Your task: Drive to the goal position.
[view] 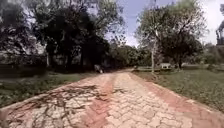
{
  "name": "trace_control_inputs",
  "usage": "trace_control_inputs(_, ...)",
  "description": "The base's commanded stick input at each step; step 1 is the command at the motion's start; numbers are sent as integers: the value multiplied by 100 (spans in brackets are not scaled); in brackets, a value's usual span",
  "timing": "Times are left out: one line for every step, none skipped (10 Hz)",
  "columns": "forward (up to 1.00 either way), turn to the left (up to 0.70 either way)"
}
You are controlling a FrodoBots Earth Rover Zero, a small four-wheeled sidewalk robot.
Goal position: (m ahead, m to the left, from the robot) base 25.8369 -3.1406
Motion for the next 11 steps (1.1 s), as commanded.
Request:
trace_control_inputs(70, -3)
trace_control_inputs(70, -10)
trace_control_inputs(70, -35)
trace_control_inputs(70, -35)
trace_control_inputs(70, 0)
trace_control_inputs(70, 0)
trace_control_inputs(70, 0)
trace_control_inputs(70, 0)
trace_control_inputs(70, -8)
trace_control_inputs(70, -18)
trace_control_inputs(70, -26)
